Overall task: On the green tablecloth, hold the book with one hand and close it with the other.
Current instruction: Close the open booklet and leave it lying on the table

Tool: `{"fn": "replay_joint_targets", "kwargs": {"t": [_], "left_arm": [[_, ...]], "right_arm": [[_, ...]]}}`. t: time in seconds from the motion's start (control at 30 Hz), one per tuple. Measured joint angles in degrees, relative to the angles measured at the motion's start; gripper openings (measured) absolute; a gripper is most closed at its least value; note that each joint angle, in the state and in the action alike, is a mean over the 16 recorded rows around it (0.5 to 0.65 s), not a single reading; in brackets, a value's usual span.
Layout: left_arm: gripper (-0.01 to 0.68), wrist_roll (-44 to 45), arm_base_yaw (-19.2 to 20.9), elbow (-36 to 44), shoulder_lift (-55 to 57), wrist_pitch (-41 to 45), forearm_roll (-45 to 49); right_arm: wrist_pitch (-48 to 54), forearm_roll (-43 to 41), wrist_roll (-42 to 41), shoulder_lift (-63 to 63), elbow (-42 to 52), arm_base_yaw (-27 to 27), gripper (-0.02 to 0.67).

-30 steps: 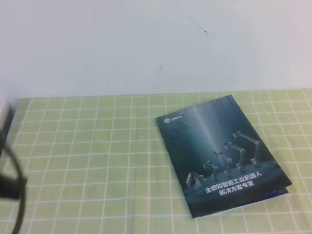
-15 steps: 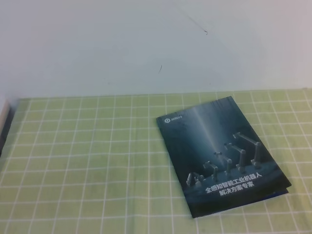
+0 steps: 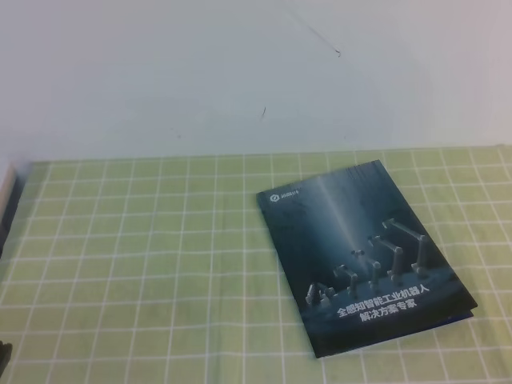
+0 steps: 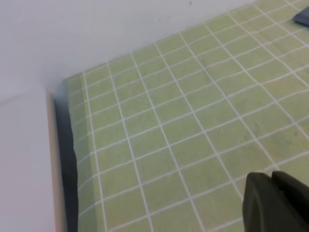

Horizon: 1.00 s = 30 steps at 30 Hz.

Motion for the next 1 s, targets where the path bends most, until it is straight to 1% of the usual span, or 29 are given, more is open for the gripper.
{"fn": "replay_joint_targets", "kwargs": {"t": [0.17,0.37,0.5,0.77,0.87,1.0], "left_arm": [[-0.003,0.00,0.00,0.66,0.00,0.07,0.13],[-0.003,0.00,0.00,0.84,0.00,0.14,0.17],[-0.003,0.00,0.00,0.84,0.00,0.14,0.18],[-0.003,0.00,0.00,0.87,-0.04,0.22,0.23],[-0.003,0.00,0.00,0.89,-0.06,0.25,0.25],[-0.003,0.00,0.09,0.91,-0.09,0.31,0.26]], "right_arm": [[-0.69,-1.64,0.58,-1.51,0.48,-1.20,-0.004],[-4.02,-4.99,2.97,-5.03,2.31,-4.71,-0.004],[-9.23,-7.59,6.33,-7.73,5.51,-7.72,-0.004],[-19.45,-10.83,15.29,-11.06,15.26,-12.56,-0.004],[-21.52,-11.45,18.65,-11.45,18.37,-13.50,-0.004],[-21.74,-11.85,21.76,-11.50,20.90,-14.26,-0.004]]}}
